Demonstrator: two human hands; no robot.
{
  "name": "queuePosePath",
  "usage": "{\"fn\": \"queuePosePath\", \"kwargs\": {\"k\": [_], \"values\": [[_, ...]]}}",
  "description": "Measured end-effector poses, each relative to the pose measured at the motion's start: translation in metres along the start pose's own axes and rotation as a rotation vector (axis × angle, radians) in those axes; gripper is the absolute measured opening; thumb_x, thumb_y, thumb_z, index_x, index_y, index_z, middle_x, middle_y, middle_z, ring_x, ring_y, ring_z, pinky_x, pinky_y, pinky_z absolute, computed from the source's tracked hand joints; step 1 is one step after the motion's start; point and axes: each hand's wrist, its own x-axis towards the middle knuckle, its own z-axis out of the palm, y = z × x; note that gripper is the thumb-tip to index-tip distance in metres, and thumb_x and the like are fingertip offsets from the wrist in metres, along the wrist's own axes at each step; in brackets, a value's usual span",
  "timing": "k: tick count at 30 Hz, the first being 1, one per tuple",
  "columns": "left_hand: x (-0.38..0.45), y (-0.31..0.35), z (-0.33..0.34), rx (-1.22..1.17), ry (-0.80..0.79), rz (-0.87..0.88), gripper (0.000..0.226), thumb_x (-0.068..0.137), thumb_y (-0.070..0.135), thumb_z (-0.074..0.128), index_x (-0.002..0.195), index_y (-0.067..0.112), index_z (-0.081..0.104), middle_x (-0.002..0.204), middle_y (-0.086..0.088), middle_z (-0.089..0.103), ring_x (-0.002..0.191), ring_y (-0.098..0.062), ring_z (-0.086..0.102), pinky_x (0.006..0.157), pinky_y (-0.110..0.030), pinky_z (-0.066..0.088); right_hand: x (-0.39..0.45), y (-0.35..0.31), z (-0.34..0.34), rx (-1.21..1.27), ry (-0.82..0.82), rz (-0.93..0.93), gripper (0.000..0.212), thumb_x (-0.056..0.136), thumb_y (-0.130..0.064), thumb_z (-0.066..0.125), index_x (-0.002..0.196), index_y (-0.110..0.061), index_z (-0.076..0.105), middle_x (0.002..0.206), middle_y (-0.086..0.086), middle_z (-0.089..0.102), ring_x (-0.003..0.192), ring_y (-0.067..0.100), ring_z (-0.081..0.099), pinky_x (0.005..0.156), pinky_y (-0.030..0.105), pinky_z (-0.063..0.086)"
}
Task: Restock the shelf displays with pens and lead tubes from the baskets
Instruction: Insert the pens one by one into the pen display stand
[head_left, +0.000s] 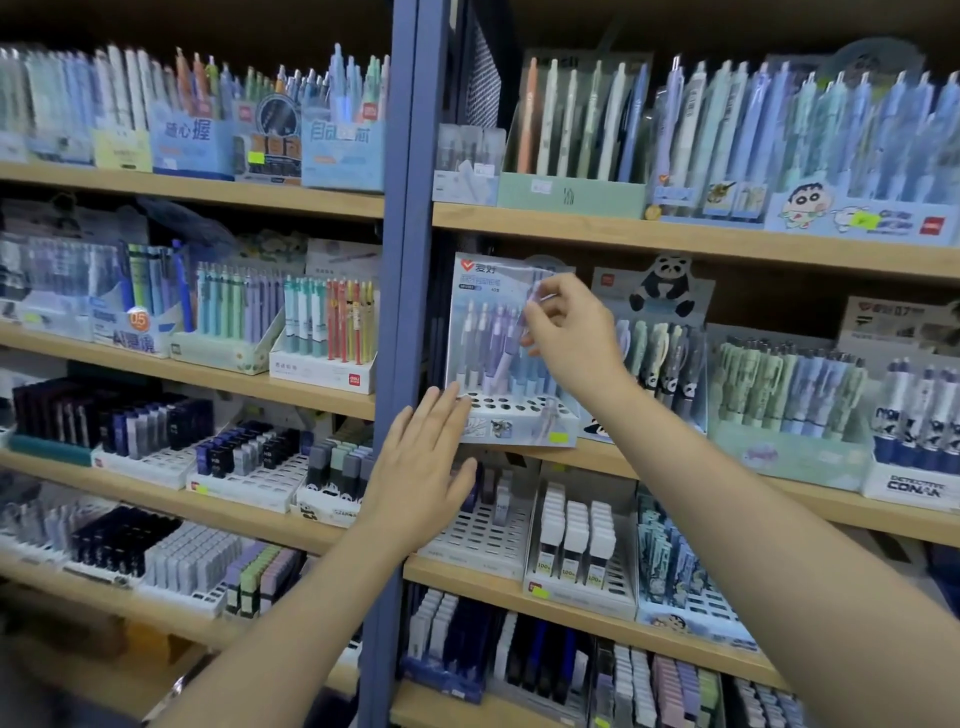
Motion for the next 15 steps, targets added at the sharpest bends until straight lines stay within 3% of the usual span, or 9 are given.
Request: {"fn": "queuePosePath", "kwargs": {"k": [6, 10, 13, 15], "values": [[0.004, 0.006, -0.004, -0.046, -0.006, -0.005, 0.073, 0.096, 0.051, 0.013, 0.159, 0.016, 0.019, 0.167, 0.0, 0.016, 0.155, -0.017, 0.007, 0.122, -0.031, -0.005, -0.001, 0.006, 0.016, -0.193, -0.062, -0.065, 0.02, 0.101, -0.014, 0.053, 0.12, -0.021, 0.048, 0.078, 0.005, 0.066, 0.075, 0.026, 0.069, 0.073, 0.047, 0.058], [0.004, 0.008, -0.008, -0.081, -0.012, -0.017, 0.075, 0.095, 0.052, 0.009, 0.159, 0.016, 0.022, 0.166, 0.0, 0.022, 0.155, -0.016, 0.008, 0.122, -0.031, -0.005, 0.001, 0.01, 0.021, -0.337, -0.064, -0.142, 0.024, 0.102, -0.015, 0.052, 0.125, -0.02, 0.047, 0.076, 0.008, 0.067, 0.067, 0.025, 0.063, 0.064, 0.045, 0.055], [0.005, 0.007, -0.009, -0.067, -0.018, -0.016, 0.073, 0.096, 0.052, 0.01, 0.158, 0.016, 0.025, 0.165, -0.001, 0.025, 0.154, -0.017, 0.01, 0.122, -0.032, -0.004, -0.001, 0.017, 0.021, -0.409, -0.065, -0.206, 0.028, 0.102, -0.02, 0.052, 0.131, -0.018, 0.054, 0.071, -0.01, 0.052, 0.064, 0.016, 0.05, 0.062, 0.032, 0.041], [0.005, 0.007, -0.009, -0.066, -0.02, -0.013, 0.073, 0.097, 0.051, 0.012, 0.158, 0.015, 0.026, 0.164, -0.001, 0.027, 0.154, -0.018, 0.011, 0.123, -0.033, -0.002, -0.001, 0.019, 0.017, -0.454, -0.052, -0.23, 0.033, 0.102, -0.02, 0.05, 0.134, -0.019, 0.055, 0.079, -0.011, 0.044, 0.074, 0.015, 0.044, 0.067, 0.027, 0.034]]}}
